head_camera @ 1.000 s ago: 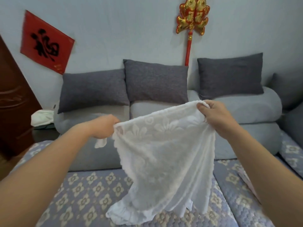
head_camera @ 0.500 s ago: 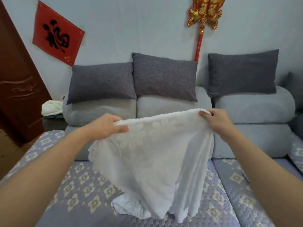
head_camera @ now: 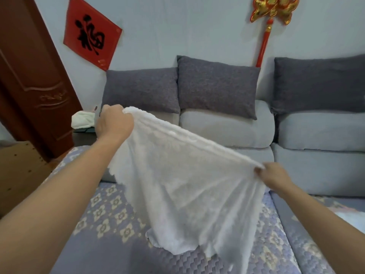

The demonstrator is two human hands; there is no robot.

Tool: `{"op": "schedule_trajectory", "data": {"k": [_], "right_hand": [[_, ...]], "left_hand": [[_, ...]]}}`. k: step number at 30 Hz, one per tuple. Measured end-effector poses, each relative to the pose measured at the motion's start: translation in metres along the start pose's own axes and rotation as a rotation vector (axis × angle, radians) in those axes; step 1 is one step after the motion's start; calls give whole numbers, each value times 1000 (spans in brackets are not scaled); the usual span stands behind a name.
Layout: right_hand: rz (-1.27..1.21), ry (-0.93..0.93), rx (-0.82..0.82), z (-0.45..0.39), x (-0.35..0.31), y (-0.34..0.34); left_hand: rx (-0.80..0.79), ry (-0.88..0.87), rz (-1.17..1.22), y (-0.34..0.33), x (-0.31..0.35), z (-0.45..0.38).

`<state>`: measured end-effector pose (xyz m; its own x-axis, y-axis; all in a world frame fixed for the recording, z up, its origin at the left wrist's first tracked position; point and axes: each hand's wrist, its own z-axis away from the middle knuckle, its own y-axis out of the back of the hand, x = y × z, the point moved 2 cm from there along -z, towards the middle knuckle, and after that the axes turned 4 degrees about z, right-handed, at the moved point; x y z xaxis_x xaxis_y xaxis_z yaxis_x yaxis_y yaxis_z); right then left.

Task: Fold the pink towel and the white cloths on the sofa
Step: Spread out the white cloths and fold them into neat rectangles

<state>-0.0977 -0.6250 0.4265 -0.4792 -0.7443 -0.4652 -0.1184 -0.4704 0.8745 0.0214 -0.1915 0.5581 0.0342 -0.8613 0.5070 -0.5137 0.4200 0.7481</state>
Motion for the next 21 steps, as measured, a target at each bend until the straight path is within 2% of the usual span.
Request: {"op": "schedule_trajectory", "data": {"k": [2,3,5,7,8,10,11,13,15,16,18,19,21], "right_hand": [[-243,47,271,6,-26,26],[-350,140,277,14,-45,36],[-353,430,70,42,-96,49],[-171,681,-121,70,-136,55],[-125,749,-122,73,-144,60],[-205,766,-90,65,-142,74],[-259,744,-104,60,-134,80],[-304,694,-314,54,-113,81],[-262,631,-636,51,-89,69],[-215,590,-714,48,-75,61],[-202,483,-719,42,-53,55],[-279,408,-718,36,-44,56],[-415,311,-672,26,-34,63]], "left_hand": [[-87,-69,-49,-6,19,15],[-146,-175,26,-12,37,27],[-390,-464,329,-27,81,65],[-720,-572,545,-35,116,102],[-799,-588,570,-40,124,109],[-849,-614,431,-37,122,105],[-856,-620,342,-35,116,97],[-815,-647,210,-30,102,82],[-549,-676,71,-25,92,63],[-389,-641,2,-20,87,52],[-217,-475,-6,-9,76,31],[-197,-415,5,-6,67,24],[-197,-407,-58,-7,57,20]]}}
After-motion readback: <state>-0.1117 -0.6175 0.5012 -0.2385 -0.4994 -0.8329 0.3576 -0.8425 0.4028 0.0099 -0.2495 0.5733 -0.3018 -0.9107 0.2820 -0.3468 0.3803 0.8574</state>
